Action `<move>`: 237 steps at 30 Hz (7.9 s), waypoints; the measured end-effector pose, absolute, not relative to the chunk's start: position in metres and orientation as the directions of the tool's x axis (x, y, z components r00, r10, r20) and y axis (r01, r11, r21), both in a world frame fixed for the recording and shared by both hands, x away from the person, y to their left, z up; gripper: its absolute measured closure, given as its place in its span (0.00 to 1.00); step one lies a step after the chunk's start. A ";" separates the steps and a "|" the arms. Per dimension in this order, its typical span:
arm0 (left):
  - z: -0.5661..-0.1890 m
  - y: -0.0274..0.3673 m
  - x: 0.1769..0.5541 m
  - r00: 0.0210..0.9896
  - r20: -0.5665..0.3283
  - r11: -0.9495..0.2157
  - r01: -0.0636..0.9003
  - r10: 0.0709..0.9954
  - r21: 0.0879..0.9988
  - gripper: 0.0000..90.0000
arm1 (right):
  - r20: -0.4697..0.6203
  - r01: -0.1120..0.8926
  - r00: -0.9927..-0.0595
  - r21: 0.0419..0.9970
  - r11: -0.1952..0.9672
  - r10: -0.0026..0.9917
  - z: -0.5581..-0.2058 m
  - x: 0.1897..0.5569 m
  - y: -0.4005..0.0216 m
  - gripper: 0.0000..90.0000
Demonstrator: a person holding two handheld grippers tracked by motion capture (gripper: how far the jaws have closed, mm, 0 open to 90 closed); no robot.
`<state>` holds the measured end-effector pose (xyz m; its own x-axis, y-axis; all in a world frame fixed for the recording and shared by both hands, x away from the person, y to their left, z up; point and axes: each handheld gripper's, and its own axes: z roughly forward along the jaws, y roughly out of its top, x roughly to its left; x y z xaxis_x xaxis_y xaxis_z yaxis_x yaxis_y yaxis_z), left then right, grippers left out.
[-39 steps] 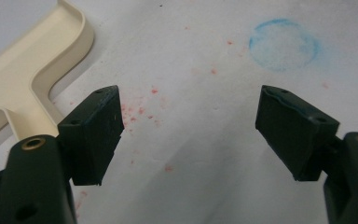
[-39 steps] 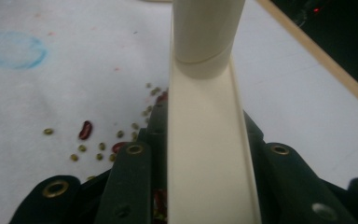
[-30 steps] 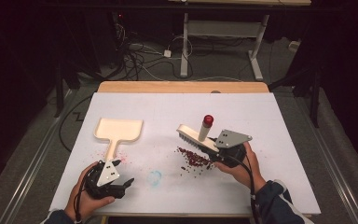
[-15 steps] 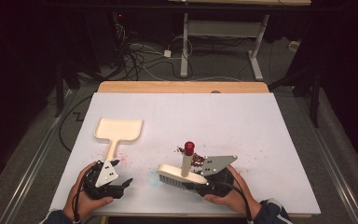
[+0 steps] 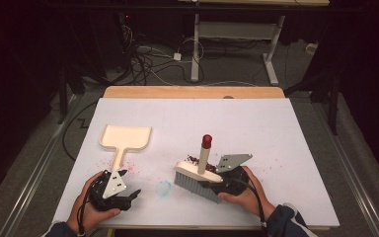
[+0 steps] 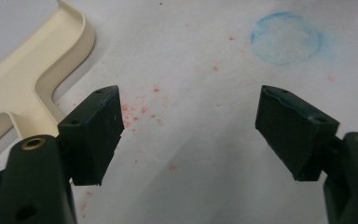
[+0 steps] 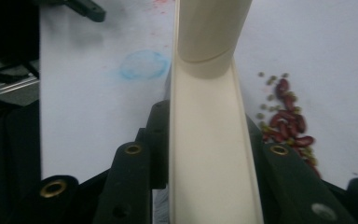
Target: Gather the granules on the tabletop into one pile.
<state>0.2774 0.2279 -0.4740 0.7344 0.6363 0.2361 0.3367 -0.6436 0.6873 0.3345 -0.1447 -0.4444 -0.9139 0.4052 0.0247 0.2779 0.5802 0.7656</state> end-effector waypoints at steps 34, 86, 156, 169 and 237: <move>-0.473 0.229 0.275 0.725 0.218 -0.618 0.344 0.654 0.707 0.26 | 0.158 0.526 -0.571 0.824 0.211 0.806 -0.458 0.351 -0.090 0.75; -0.479 0.219 0.284 0.724 0.238 -0.657 0.372 0.648 0.656 0.26 | -0.278 0.165 -0.736 0.810 0.562 0.617 -0.445 0.442 -0.160 0.75; -0.477 0.214 0.276 0.747 0.261 -0.690 0.342 0.611 0.638 0.26 | 0.056 0.381 -0.748 0.852 0.358 0.662 -0.452 0.328 -0.149 0.75; -0.477 0.214 0.276 0.749 0.261 -0.693 0.341 0.609 0.635 0.26 | -0.007 0.288 -0.780 0.884 0.369 0.626 -0.423 0.318 -0.186 0.75; -0.478 0.211 0.279 0.758 0.258 -0.700 0.339 0.599 0.629 0.27 | -0.171 0.270 -0.653 0.858 0.438 0.738 -0.454 0.351 -0.211 0.75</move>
<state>0.2794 0.2112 -0.4780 0.7577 0.5993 0.2584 0.3391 -0.6998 0.6287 0.3508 -0.2109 -0.4541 -0.6528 0.7380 -0.1709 0.2702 0.4376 0.8576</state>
